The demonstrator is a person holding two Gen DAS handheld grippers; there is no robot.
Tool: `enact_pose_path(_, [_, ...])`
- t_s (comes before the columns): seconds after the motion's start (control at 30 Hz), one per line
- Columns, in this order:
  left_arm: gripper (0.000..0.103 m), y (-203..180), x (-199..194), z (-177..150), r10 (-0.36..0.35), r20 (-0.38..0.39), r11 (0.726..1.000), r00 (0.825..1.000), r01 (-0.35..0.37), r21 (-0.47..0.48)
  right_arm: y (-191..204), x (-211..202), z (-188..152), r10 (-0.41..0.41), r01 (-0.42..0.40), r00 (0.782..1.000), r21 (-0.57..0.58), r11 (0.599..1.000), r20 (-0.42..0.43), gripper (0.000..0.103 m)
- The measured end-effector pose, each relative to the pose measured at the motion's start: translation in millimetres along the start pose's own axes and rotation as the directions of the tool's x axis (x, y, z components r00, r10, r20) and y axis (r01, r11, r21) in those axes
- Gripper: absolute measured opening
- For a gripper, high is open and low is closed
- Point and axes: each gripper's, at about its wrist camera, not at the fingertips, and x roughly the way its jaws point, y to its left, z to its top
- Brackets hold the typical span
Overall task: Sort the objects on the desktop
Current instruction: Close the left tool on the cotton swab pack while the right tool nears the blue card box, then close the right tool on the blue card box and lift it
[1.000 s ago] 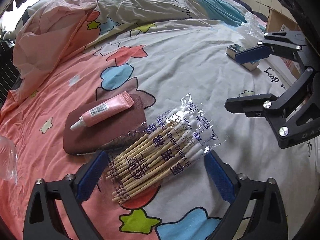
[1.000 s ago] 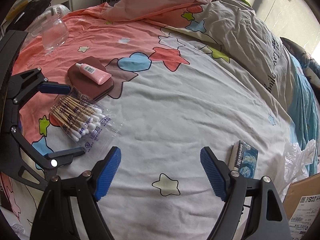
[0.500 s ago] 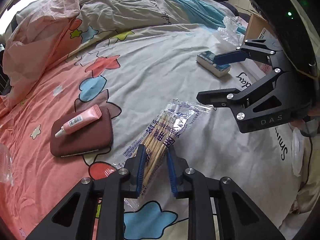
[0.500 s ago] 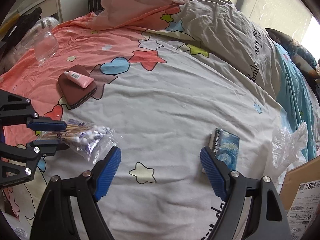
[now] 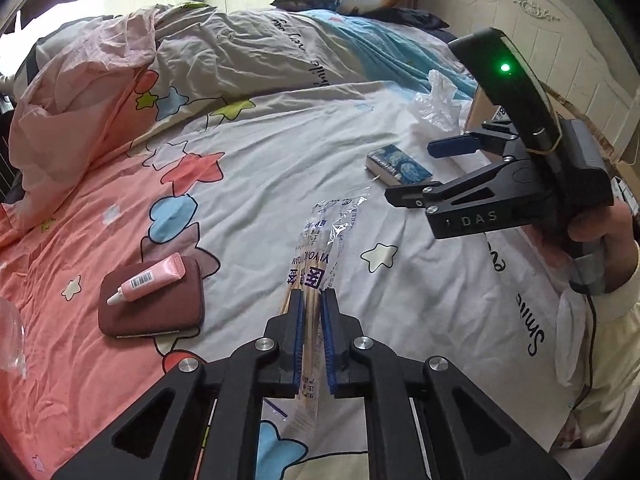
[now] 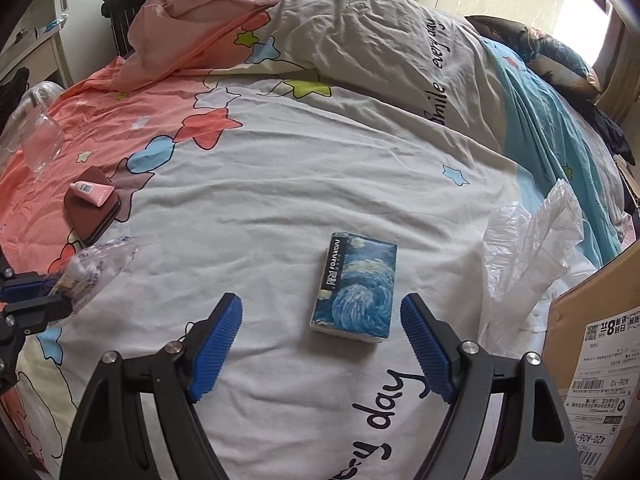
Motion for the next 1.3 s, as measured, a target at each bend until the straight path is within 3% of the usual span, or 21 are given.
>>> enact_pose_path(0.43, [0.009, -12, 15, -3, -0.017, -0.041, 1.0, 0.999, 0.018, 0.025, -10, 30, 1, -0.003, 0.007, 0.999, 0.089, 0.996, -0.038, 0.079])
enact_pose_path(0.57, [0.009, -13, 16, -4, -0.023, -0.044, 0.999, 0.999, 0.024, 0.03, -19, 37, 0, 0.077, -0.068, 0.996, 0.154, 0.986, -0.05, 0.045])
enact_pose_path(0.7, [0.009, -11, 14, -4, -0.028, -0.046, 0.999, 0.999, 0.029, 0.022, -17, 23, -6, 0.144, -0.138, 0.989, 0.156, 0.978, -0.032, 0.045])
enact_pose_path(0.8, [0.009, -13, 13, -5, -0.022, -0.044, 0.999, 0.999, 0.023, 0.028, -8, 11, -13, 0.106, -0.102, 0.994, 0.123, 0.987, -0.024, 0.045])
enact_pose_path(1.3, [0.009, -36, -14, -4, -0.017, -0.023, 0.999, 1.0, 0.018, 0.051, 26, -60, -33, 0.065, -0.066, 0.998, 0.029, 0.997, 0.027, 0.045])
